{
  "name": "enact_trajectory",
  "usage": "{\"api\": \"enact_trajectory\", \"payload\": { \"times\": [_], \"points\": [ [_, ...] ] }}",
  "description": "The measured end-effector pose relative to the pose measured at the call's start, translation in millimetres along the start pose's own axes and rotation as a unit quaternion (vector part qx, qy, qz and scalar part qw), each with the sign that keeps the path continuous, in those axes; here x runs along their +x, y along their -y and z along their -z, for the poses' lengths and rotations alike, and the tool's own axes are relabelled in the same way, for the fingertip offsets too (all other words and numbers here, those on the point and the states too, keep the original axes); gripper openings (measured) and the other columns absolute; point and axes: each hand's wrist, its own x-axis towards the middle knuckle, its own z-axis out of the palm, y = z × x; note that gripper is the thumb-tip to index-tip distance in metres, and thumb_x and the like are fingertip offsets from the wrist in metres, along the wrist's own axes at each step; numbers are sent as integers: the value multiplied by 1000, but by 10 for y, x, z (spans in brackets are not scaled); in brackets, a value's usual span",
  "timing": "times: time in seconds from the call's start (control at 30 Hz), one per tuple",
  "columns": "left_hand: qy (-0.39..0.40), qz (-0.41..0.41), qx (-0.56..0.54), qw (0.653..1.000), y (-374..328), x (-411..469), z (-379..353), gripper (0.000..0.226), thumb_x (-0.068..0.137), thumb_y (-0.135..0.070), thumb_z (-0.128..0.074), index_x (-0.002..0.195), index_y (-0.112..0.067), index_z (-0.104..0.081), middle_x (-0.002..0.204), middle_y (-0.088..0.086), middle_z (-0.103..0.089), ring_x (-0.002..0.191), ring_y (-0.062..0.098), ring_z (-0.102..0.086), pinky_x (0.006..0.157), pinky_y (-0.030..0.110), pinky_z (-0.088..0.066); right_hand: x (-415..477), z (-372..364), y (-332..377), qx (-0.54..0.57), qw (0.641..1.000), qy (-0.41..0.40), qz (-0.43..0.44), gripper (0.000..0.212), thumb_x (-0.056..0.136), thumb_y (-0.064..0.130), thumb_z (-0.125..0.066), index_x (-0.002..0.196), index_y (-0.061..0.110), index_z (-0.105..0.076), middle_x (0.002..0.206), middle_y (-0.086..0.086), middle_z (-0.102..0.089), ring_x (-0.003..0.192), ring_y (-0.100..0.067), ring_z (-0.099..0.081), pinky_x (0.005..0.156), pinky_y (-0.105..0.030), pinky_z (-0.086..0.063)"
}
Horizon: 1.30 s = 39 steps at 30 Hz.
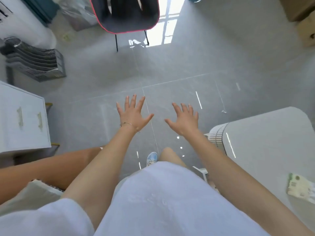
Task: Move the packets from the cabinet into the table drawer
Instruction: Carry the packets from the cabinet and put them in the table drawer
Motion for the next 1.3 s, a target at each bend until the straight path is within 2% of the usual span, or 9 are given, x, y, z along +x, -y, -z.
{"api": "enact_trajectory", "payload": {
  "times": [0.3,0.53,0.67,1.07,1.3],
  "points": [
    [-34,167,-79,982,1060,786,390,79,84,-69,-39,150,-35,-10,160,-1,-7,148,22,5,112,59,7,1352,524,1276,-89,986,27,135,75,91,60,-43,153,35,-8,162,-2,-1,149,-29,4,118,-51,-3],
    [-57,275,-146,949,1644,1283,843,78,85,-68,-40,150,-36,-10,160,-1,-5,147,23,4,112,59,8,2228,986,2369,-149,956,58,246,77,90,60,-45,152,36,-7,162,-2,-5,149,-28,1,118,-50,-3],
    [-65,345,-192,916,2034,1418,981,77,86,-66,-41,150,-35,-11,160,-1,-5,147,24,4,112,58,7,2586,1166,3040,-185,935,65,296,77,90,60,-45,153,37,-7,162,-2,-5,149,-28,0,119,-49,-4],
    [-62,493,-252,831,3738,1367,1026,79,87,-68,-37,151,-34,-6,161,1,0,147,25,8,112,59,6,2763,665,5379,-333,815,90,466,77,91,60,-42,153,34,-5,162,-3,-3,149,-29,2,119,-51,-2],
    [-51,536,-276,796,4918,1077,1026,78,88,-68,-31,151,-34,-1,161,0,6,147,25,12,113,60,9,2545,261,6808,-364,779,90,502,76,91,60,-41,153,32,-7,161,-4,-6,148,-30,0,119,-50,-2]
  ]
}}
